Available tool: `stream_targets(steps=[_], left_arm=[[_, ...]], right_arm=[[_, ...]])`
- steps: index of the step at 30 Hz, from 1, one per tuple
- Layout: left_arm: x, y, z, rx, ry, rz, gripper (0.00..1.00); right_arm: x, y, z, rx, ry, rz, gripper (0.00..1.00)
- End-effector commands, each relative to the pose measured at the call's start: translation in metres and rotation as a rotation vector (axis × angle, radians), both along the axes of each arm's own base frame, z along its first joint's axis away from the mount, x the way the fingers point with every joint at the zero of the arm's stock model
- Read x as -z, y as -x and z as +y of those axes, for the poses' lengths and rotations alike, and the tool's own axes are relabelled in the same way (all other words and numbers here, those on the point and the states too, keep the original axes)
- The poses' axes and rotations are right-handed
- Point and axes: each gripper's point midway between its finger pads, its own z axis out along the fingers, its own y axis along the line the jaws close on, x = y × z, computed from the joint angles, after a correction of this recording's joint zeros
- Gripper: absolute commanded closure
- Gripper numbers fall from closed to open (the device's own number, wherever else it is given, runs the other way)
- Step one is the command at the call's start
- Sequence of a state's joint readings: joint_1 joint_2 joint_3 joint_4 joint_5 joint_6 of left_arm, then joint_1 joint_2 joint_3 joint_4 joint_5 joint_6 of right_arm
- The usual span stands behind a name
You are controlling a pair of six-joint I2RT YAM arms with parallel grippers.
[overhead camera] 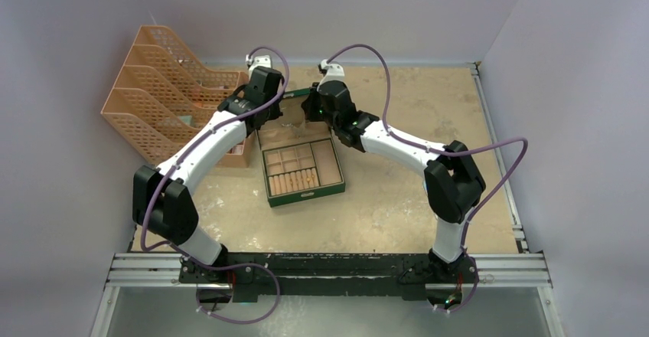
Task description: Organize the mixed jewelry
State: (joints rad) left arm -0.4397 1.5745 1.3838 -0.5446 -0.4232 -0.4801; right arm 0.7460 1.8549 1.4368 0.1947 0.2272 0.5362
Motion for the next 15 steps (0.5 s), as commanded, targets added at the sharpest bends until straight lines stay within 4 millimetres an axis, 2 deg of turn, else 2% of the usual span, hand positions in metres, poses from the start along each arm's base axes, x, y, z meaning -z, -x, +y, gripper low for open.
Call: stream_targets(steps=[1, 7, 15], left_arm=[[-0.031, -0.011, 0.012, -0.062, 0.026, -0.093, 0.87], [-0.033, -0.011, 0.008, -0.041, 0.051, -0.099, 0.88], [-0.051, -0.005, -0.005, 0.023, 0.123, -0.121, 0.88]], right_arm=[[-0.029, -0.009, 0.0, 0.035, -0.057, -0.051, 1.0], [-0.027, -0.009, -0.002, 0.054, -0.056, -0.043, 1.0], [-0.013, -0.01, -0.006, 0.095, -0.029, 0.022, 1.0]])
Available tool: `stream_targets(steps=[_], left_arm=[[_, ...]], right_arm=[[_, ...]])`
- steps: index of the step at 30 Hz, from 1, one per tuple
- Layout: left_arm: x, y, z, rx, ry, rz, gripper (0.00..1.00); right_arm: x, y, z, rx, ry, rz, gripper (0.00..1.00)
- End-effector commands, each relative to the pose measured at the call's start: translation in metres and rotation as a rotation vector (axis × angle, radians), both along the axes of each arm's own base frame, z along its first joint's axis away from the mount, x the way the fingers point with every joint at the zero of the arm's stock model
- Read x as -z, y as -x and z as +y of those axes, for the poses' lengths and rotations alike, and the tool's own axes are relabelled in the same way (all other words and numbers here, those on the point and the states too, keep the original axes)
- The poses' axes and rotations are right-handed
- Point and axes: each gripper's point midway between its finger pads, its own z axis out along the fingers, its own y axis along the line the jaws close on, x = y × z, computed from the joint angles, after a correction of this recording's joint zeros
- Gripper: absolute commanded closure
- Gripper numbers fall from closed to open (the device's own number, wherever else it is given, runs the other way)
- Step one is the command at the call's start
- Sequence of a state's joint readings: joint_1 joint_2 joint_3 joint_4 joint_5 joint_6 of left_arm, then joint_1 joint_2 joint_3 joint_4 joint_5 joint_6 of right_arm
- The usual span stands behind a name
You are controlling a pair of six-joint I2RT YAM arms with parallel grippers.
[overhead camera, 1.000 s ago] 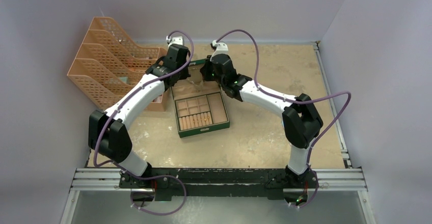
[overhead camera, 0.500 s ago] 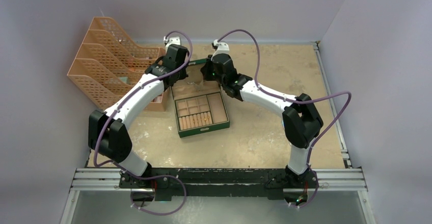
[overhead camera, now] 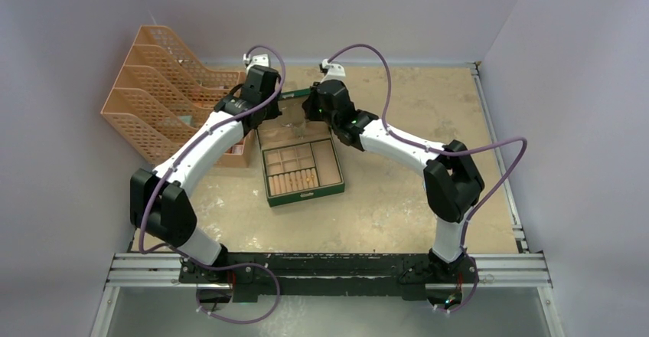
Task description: Organize the mixed jewelry
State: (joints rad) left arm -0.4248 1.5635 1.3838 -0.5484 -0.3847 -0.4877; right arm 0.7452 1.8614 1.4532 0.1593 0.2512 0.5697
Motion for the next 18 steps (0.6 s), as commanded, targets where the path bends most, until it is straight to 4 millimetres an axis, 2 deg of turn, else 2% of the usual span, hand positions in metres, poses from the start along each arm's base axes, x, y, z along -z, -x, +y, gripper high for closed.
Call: stream_targets(steps=[1, 9, 18], left_arm=[[-0.05, -0.004, -0.006, 0.018, 0.098, -0.126, 0.87], [-0.059, 0.0, -0.013, 0.052, 0.137, -0.131, 0.87], [-0.057, 0.0, -0.015, 0.058, 0.144, -0.125, 0.87]], right_arm=[[-0.016, -0.009, -0.004, 0.066, -0.025, -0.005, 1.0], [-0.019, -0.011, -0.011, 0.108, -0.012, -0.004, 1.0], [-0.012, -0.013, -0.014, 0.132, 0.015, 0.021, 0.98]])
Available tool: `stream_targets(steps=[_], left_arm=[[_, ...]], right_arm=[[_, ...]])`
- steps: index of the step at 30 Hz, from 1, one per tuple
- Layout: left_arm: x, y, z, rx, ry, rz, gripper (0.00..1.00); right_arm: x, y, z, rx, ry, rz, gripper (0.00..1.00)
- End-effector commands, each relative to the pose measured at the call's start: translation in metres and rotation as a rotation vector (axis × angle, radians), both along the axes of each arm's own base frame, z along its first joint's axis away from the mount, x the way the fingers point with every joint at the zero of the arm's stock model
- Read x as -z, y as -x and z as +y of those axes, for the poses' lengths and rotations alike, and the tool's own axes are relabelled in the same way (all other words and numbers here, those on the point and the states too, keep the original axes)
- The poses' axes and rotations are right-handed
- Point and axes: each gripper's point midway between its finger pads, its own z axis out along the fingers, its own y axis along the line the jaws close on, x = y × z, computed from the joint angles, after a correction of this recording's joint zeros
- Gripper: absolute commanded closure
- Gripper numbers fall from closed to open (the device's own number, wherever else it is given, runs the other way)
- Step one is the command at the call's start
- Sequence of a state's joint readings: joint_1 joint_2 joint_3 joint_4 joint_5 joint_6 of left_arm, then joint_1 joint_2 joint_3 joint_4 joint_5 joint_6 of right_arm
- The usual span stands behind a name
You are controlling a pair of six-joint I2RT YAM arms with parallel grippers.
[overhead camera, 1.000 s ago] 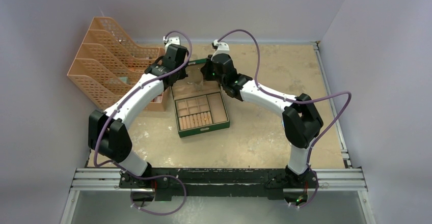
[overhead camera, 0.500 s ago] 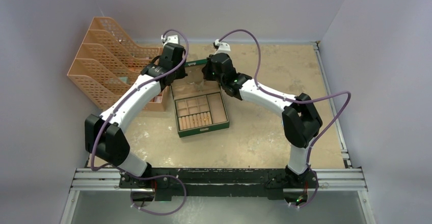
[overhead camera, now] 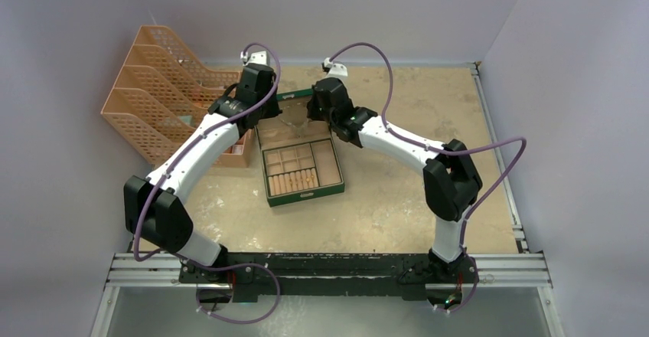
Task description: Organize the mixed jewelry
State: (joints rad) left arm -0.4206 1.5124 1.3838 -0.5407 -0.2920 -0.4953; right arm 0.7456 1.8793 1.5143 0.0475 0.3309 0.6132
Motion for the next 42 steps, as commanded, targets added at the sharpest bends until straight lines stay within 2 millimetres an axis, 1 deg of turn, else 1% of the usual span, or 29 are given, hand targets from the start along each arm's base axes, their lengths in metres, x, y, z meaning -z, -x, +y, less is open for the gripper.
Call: stream_targets(steps=[1, 4, 6, 9, 14, 19, 20, 22, 23, 24, 25, 26, 28, 31, 34, 36, 39, 42], left_arm=[[-0.038, -0.007, -0.002, -0.007, 0.064, -0.094, 0.87], [-0.04, -0.006, -0.003, -0.004, 0.069, -0.097, 0.87], [-0.041, -0.006, -0.003, -0.002, 0.072, -0.099, 0.87], [-0.046, -0.004, -0.003, 0.003, 0.077, -0.106, 0.87], [-0.058, 0.0, -0.007, 0.03, 0.099, -0.13, 0.86], [-0.079, 0.003, -0.022, 0.131, 0.138, -0.177, 0.79], [-0.082, 0.005, -0.025, 0.152, 0.147, -0.181, 0.77], [-0.085, 0.009, -0.03, 0.18, 0.166, -0.181, 0.73], [-0.083, 0.011, -0.031, 0.187, 0.175, -0.174, 0.71], [-0.082, 0.014, -0.032, 0.192, 0.185, -0.168, 0.69], [-0.078, 0.017, -0.033, 0.196, 0.191, -0.157, 0.68], [-0.074, 0.021, -0.033, 0.199, 0.199, -0.148, 0.67], [-0.061, 0.028, -0.031, 0.199, 0.204, -0.128, 0.65], [-0.042, 0.037, -0.031, 0.227, 0.191, -0.107, 0.61], [-0.025, 0.041, -0.035, 0.299, 0.153, -0.093, 0.55], [-0.015, 0.04, -0.034, 0.332, 0.113, -0.095, 0.54], [-0.007, 0.038, -0.04, 0.405, 0.073, -0.097, 0.55], [0.004, 0.029, -0.038, 0.433, 0.007, -0.104, 0.57]], right_arm=[[-0.015, -0.007, -0.002, 0.036, -0.015, -0.026, 0.95], [-0.015, -0.006, 0.003, 0.01, -0.02, -0.025, 0.85], [-0.018, -0.005, 0.003, 0.005, -0.027, -0.032, 0.81], [-0.022, 0.001, 0.005, -0.025, -0.041, -0.026, 0.79], [-0.038, 0.011, -0.004, -0.024, -0.061, -0.042, 0.78], [-0.056, 0.03, -0.011, -0.061, -0.11, -0.069, 0.76], [-0.054, 0.035, -0.014, -0.068, -0.112, -0.067, 0.76], [-0.057, 0.045, -0.02, -0.082, -0.133, -0.083, 0.76], [-0.053, 0.05, -0.023, -0.094, -0.138, -0.082, 0.76], [-0.052, 0.057, -0.022, -0.102, -0.174, -0.065, 0.64], [-0.047, 0.064, -0.02, -0.126, -0.19, -0.048, 0.61], [-0.042, 0.07, -0.019, -0.146, -0.201, -0.036, 0.6], [-0.034, 0.072, -0.02, -0.147, -0.209, -0.037, 0.58], [-0.015, 0.08, -0.009, -0.184, -0.258, 0.02, 0.56], [0.0, 0.077, -0.002, -0.151, -0.32, 0.071, 0.55], [0.008, 0.073, 0.003, -0.136, -0.355, 0.086, 0.55], [0.014, 0.065, 0.013, -0.118, -0.396, 0.095, 0.56], [0.018, 0.058, 0.017, -0.082, -0.431, 0.095, 0.58]])
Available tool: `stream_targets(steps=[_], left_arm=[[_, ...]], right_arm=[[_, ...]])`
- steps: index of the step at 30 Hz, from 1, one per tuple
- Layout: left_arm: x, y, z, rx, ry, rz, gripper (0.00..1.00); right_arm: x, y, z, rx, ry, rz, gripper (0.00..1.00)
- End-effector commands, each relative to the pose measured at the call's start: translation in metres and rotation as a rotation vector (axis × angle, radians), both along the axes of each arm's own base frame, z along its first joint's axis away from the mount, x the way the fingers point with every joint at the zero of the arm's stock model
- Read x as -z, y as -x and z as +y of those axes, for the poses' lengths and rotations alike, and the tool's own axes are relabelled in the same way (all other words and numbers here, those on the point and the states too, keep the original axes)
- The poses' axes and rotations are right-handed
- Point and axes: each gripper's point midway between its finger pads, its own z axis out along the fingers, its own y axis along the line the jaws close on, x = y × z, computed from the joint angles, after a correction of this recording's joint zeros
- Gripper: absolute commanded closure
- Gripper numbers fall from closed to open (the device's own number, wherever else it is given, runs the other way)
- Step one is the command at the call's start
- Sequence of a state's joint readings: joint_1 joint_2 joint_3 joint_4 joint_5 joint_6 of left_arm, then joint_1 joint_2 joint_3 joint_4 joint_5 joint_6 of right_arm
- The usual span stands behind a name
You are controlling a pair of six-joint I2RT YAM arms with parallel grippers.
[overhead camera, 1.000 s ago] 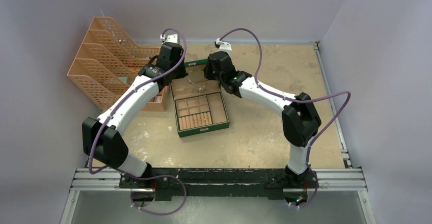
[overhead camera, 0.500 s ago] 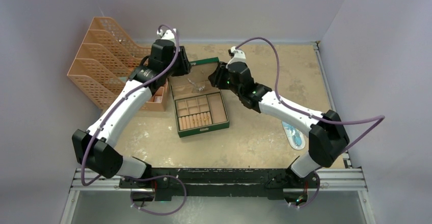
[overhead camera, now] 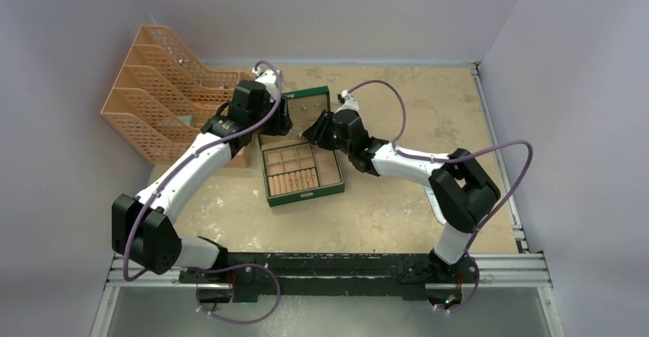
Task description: Organize the mixed jewelry
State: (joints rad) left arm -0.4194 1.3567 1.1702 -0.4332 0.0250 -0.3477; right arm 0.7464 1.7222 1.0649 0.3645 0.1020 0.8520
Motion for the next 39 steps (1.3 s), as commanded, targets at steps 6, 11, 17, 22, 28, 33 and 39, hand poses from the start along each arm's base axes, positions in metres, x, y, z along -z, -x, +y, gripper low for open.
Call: stream_targets(steps=[6, 11, 17, 22, 28, 33, 39], left_arm=[[0.004, -0.027, -0.005, 0.188, -0.157, -0.203, 0.62], [0.01, -0.029, -0.002, 0.258, -0.24, -0.255, 0.62], [0.031, -0.029, 0.01, 0.31, -0.37, -0.276, 0.62], [0.046, -0.035, 0.008, 0.319, -0.386, -0.265, 0.67], [0.052, -0.044, 0.012, 0.298, -0.421, -0.267, 0.72], [0.054, -0.049, 0.021, 0.269, -0.469, -0.296, 0.73], [0.044, -0.052, 0.021, 0.262, -0.475, -0.371, 0.74]], right_arm=[[-0.027, -0.024, 0.011, 0.171, -0.209, -0.042, 0.62], [-0.01, -0.026, 0.016, 0.18, -0.176, 0.0, 0.6], [0.003, -0.024, 0.011, 0.222, -0.184, 0.025, 0.55], [0.009, -0.031, 0.016, 0.23, -0.185, 0.023, 0.58], [0.013, -0.039, 0.018, 0.259, -0.179, 0.026, 0.67], [0.012, -0.043, 0.022, 0.257, -0.196, 0.023, 0.68], [0.01, -0.046, 0.03, 0.24, -0.213, 0.016, 0.68]])
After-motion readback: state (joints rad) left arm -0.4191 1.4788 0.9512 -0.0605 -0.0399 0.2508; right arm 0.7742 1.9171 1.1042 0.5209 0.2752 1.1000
